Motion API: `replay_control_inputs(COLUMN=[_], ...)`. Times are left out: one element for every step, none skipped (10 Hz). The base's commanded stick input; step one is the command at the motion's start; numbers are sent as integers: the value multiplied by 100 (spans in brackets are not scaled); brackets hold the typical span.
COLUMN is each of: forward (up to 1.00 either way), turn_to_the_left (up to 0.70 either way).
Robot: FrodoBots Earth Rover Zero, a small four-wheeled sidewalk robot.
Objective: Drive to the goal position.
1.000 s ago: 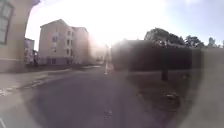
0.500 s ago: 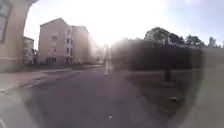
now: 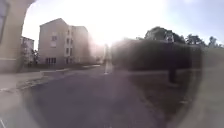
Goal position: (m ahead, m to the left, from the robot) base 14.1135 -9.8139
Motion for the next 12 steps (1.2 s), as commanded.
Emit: replay_control_inputs(forward=[44,44,44,44,44,44,44,44,44,44,44,44], turn_to_the_left=[2,2,2,2,2,2,2,2,2,2,3,3])
